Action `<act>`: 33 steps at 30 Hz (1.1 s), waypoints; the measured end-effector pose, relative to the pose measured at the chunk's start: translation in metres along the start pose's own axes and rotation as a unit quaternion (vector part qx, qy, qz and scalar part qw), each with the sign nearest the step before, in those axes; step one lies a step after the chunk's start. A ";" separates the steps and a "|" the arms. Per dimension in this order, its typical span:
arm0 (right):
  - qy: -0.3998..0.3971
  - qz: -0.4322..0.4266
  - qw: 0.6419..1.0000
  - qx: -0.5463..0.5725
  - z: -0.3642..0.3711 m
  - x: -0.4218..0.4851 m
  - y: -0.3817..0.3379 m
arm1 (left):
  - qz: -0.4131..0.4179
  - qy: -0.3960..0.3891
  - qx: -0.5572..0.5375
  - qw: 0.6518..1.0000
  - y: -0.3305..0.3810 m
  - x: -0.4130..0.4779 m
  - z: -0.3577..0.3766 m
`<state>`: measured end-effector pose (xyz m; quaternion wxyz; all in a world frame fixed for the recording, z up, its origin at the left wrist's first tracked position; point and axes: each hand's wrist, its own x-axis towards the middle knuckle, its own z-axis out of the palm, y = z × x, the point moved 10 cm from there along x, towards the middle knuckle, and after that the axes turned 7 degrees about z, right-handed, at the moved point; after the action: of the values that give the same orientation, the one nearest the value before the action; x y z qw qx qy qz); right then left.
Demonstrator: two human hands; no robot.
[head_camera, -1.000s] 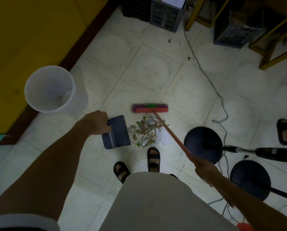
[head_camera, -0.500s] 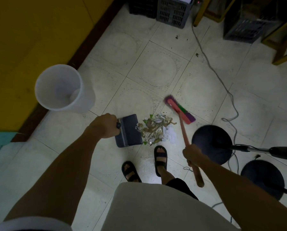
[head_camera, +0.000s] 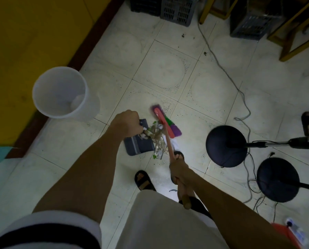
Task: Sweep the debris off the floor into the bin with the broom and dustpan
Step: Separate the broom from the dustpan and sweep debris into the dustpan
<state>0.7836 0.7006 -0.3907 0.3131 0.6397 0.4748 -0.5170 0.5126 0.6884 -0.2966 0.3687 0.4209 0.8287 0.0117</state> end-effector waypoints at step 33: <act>0.045 -0.204 0.971 -0.115 -0.141 -0.032 0.001 | -0.164 0.070 -0.040 0.983 -0.008 -0.097 0.049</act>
<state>0.8359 0.8172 -0.3220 0.2510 0.5116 0.6650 -0.4826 0.5738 0.6009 -0.2768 0.3232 0.2618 0.9093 0.0139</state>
